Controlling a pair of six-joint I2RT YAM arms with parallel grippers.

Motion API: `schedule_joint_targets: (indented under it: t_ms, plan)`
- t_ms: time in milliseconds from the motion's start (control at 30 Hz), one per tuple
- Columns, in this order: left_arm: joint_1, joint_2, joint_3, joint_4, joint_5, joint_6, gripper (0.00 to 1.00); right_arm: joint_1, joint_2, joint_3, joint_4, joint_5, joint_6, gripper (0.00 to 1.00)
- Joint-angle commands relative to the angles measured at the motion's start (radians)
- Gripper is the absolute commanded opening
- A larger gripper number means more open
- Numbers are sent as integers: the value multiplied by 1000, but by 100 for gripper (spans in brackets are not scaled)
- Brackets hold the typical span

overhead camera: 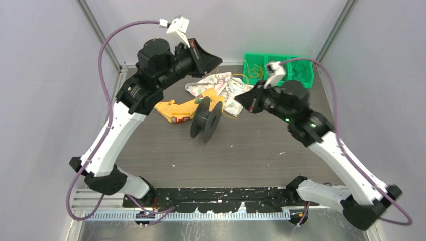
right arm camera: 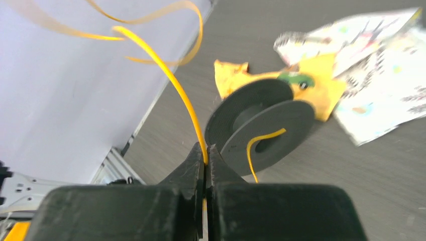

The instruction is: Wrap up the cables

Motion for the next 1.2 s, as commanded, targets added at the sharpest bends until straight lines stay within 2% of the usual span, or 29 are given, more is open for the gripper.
schedule_joint_targets:
  t_ms: [0,67,233,267,367,467,500,600,733,867,1067,1167]
  plan:
    - [12,124,124,20,-31,64,1,-14,-157,172,-312,150,-132,0]
    - [12,203,173,27,21,44,1,-13,-171,219,-430,212,-131,1]
    - [12,434,296,25,172,5,2,-14,-208,218,-590,196,-53,1]
    - [12,484,340,-2,203,5,6,-14,-217,210,-595,154,-34,1]
    - [7,635,512,-99,332,9,29,-15,-241,203,-586,71,17,1]
    - [-27,768,750,-238,414,50,49,-17,-269,223,-576,51,47,1]
    - [-36,776,771,-249,423,63,57,-17,-275,231,-575,53,56,1]
    - [-34,701,648,-189,414,75,75,-16,-268,244,-572,71,77,0]
    - [-4,590,576,-249,358,142,80,-17,-248,215,-539,112,120,0]
    - [31,461,502,-279,280,186,86,-18,-212,156,-392,62,172,0]
    - [137,255,339,-296,195,176,84,-21,-119,84,-135,-2,138,1]
    - [196,154,244,-312,141,158,82,-30,-45,114,-86,-43,106,0]
